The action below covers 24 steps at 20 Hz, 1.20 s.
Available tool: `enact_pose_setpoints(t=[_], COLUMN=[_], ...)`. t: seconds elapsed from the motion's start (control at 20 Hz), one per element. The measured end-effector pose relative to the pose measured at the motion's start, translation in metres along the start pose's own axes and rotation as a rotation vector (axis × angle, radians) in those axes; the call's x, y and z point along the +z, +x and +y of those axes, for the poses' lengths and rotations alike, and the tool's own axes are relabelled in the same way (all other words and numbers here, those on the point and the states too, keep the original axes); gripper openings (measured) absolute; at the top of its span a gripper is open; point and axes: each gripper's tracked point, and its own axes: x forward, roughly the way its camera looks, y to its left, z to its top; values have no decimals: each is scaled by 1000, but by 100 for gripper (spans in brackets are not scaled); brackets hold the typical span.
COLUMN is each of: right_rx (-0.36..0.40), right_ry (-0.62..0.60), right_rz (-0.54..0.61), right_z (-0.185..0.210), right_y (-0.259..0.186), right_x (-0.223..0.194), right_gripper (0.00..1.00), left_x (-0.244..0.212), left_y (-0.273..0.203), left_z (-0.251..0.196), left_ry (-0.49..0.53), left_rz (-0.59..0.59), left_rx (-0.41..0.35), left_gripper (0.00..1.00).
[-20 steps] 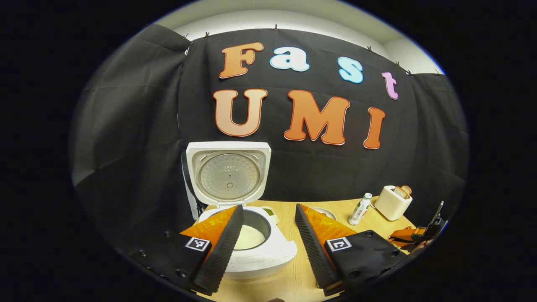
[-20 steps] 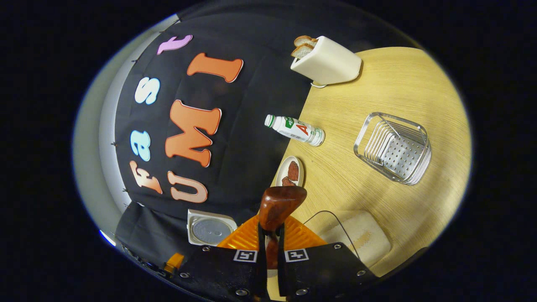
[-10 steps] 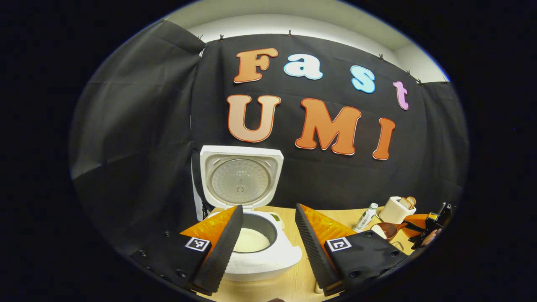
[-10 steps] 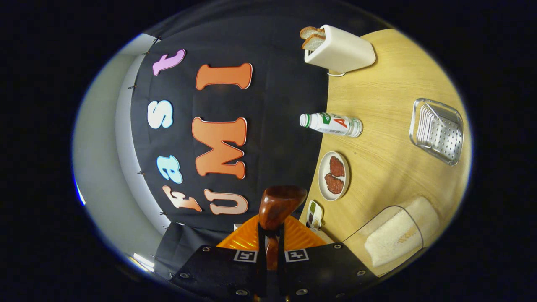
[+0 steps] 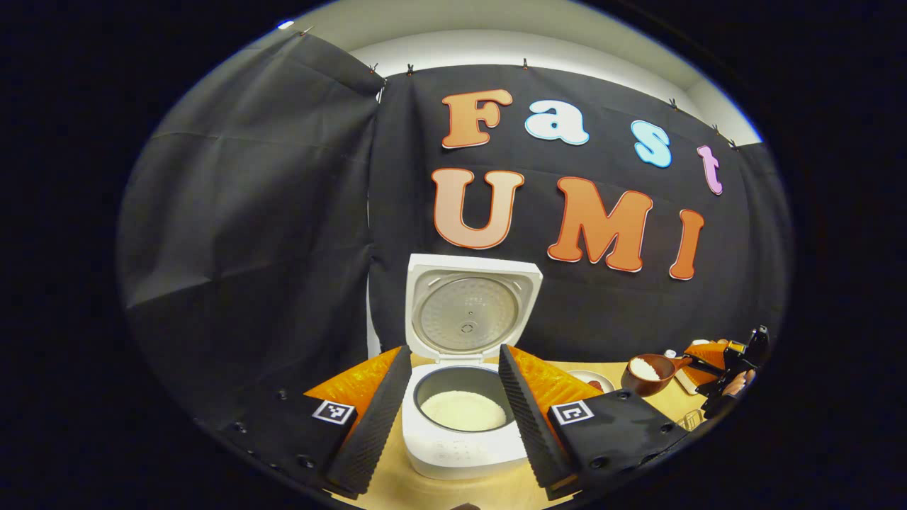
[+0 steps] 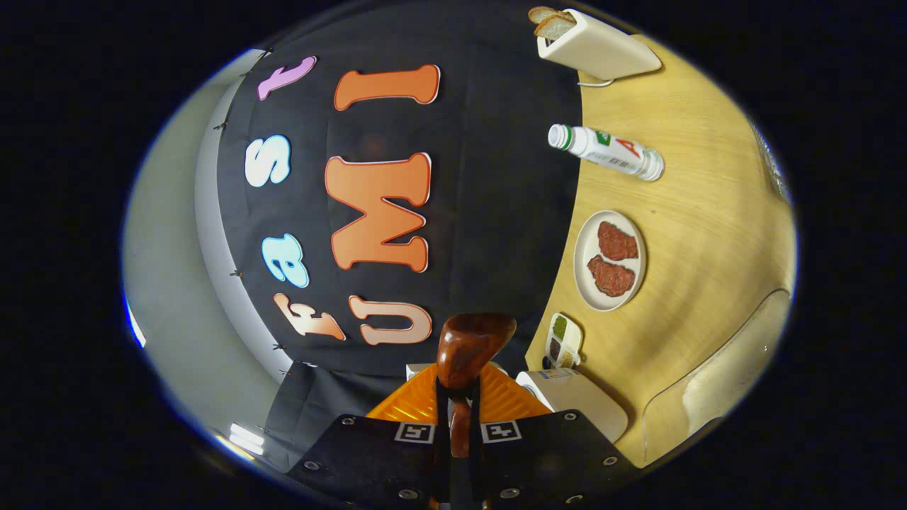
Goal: Close the left gripper, press the button to open the rice cooker; take a wooden spoon from the chopstick holder with the right hand, scoop a spoonful of rice and pour it into the rice cooker, then put the wooden spoon back into the chopstick holder.
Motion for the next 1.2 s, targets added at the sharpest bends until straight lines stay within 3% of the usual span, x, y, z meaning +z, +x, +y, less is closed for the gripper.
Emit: enact_pose_setpoints(t=[0.3,0.65,0.8,1.0,1.2], right_rx=[23,-78,-128,-181,-196], right_ry=[-89,-354,-522,-699,-828], right_rz=[64,85,89,109,151], right_z=[29,28,22,14,10], right_y=[67,125,148,168,180], right_x=[-50,-97,-115,-135,-153], right_gripper=[10,10,9,10,10], left_x=[-4,-25,-36,-51,-57], left_y=[0,0,-1,-1,-2], left_z=[46,92,111,141,167], left_ry=[4,-7,-8,-69,-20], left_rz=[6,54,80,113,120], left_rx=[68,116,139,185,235], left_gripper=[86,86,86,86,87])
